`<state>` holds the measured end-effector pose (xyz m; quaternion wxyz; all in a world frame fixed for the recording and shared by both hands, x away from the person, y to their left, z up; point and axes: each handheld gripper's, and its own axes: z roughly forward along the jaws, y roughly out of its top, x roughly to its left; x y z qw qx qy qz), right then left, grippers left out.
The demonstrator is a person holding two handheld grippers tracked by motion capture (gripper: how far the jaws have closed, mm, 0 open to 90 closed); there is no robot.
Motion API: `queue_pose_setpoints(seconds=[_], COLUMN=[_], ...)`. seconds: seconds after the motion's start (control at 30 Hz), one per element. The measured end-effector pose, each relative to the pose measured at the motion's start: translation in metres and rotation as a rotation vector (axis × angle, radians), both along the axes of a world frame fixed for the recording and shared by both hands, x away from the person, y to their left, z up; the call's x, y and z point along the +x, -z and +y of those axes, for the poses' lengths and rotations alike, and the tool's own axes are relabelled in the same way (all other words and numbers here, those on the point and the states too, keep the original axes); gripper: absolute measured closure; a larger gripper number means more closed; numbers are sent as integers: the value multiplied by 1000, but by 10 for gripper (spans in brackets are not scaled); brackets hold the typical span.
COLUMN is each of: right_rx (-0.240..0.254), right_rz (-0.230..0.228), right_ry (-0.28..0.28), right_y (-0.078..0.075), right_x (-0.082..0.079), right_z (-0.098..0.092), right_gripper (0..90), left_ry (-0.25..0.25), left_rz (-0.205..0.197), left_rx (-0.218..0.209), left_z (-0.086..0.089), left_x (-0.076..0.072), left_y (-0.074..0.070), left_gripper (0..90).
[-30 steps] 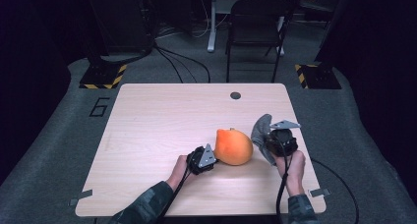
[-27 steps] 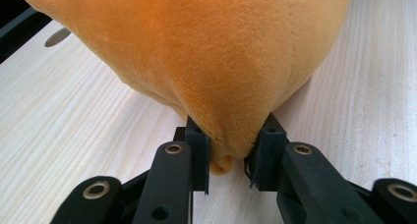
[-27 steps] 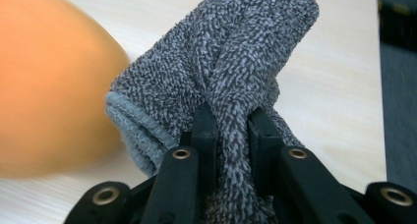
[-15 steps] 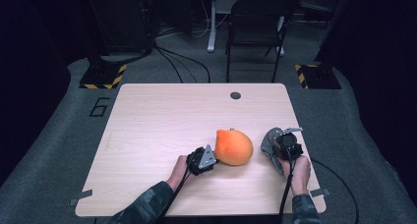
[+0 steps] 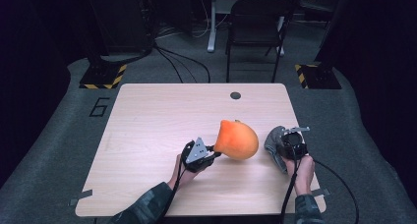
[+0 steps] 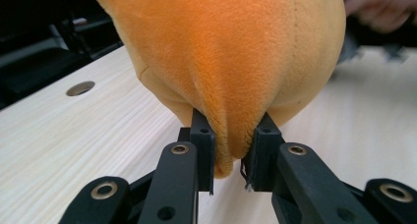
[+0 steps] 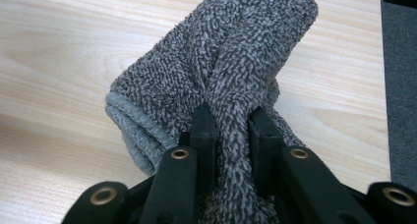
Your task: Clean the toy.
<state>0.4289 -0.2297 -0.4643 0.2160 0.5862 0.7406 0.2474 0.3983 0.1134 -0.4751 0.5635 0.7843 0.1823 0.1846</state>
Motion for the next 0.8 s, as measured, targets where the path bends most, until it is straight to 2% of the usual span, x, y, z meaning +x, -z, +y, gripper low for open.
queue_pose_setpoints(seconds=[0.1, 0.23, 0.3, 0.37, 0.53, 0.6, 0.63, 0.7, 0.8], right_rx=[-3, -3, -8, -11, -16, -14, 4, 19, 42], right_rz=[-14, -41, -57, -82, -141, -164, -175, -207, -237], right_ry=[-10, -18, -28, -40, -84, -104, -121, -168, -259], right_y=[-4, -13, -20, -26, -48, -60, -66, -77, -89], right_x=[-1, -4, -6, -9, -17, -22, -25, -31, -40], right_z=[1, 5, 8, 13, 26, 32, 36, 48, 75], right_gripper=[763, 763, 763, 763, 763, 763, 763, 762, 761], left_ry=[0, -2, -2, -15, -14, -22, -29, -30, -20], left_rz=[64, 154, 198, 220, 352, 368, 379, 399, 416], left_rx=[-19, -43, -42, -25, -41, -30, -24, -22, 8], left_z=[3, 4, 3, 1, 0, -1, -2, -4, -6], left_x=[1, 3, 4, 5, 12, 13, 15, 16, 18], left_y=[-8, -12, -12, -10, 1, 6, 9, 13, 20], left_gripper=[773, 771, 770, 769, 765, 762, 762, 760, 759])
